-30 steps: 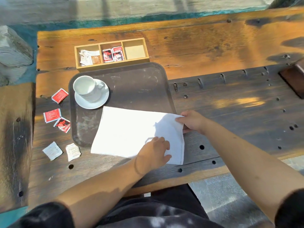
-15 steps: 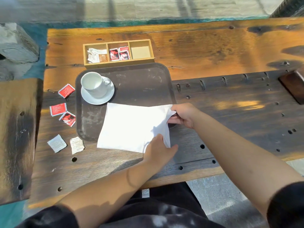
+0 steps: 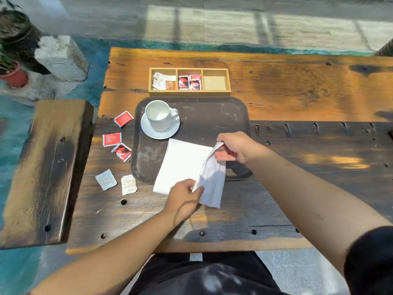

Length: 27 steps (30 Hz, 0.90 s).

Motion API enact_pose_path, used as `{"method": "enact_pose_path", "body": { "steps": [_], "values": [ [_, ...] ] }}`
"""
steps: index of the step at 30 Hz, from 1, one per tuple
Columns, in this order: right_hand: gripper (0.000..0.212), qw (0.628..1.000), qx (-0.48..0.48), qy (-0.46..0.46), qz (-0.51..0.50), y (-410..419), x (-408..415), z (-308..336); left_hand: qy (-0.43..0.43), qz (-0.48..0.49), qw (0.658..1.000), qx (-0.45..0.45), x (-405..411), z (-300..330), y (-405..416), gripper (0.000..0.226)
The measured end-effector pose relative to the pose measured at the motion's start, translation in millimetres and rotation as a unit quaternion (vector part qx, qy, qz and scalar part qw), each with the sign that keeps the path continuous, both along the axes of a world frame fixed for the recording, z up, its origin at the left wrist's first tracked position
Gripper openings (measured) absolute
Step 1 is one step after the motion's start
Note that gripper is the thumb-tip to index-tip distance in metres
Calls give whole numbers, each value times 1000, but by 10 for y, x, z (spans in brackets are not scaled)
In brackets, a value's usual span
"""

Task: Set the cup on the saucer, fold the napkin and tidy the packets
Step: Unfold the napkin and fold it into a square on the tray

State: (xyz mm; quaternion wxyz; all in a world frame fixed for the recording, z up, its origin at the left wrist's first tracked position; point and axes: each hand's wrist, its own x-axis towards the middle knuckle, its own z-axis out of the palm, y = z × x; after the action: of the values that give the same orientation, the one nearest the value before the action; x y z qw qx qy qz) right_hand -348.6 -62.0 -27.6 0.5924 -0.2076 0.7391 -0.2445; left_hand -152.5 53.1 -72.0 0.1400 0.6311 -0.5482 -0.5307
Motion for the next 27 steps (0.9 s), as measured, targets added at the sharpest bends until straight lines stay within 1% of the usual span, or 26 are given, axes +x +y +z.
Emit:
{"method": "enact_pose_path", "body": {
  "steps": [1, 4, 6, 11, 16, 20, 23, 27],
  "values": [
    [11, 1000, -1, -1, 7, -38, 83, 6, -15, 16, 1000, -10, 98, -25, -24, 32],
    [8, 1000, 3, -4, 26, -165, 344, -4, -46, 73, 996, -20, 361, -87, -100, 21],
    [8, 999, 13, -6, 43, -252, 516, -30, -57, 89, 994, -16, 516, -129, -140, 17],
    [12, 997, 26, 3, 74, -458, 913, -165, -81, 118, 990, -10, 823, -202, -234, 16],
    [16, 995, 42, 35, 78, -646, 1183, -368, -107, 137, 985, 5, 994, -295, -377, 25],
    [10, 994, 60, 49, 79, -729, 1329, -489, -130, 139, 982, 7, 1050, -368, -448, 33],
    [7, 995, 64, 43, 64, -760, 1390, -573, -137, 152, 979, 17, 1074, -406, -476, 26],
    [6, 997, 62, -3, 52, -755, 1434, -633, -145, 162, 976, 27, 1093, -438, -506, 12]
  ]
}}
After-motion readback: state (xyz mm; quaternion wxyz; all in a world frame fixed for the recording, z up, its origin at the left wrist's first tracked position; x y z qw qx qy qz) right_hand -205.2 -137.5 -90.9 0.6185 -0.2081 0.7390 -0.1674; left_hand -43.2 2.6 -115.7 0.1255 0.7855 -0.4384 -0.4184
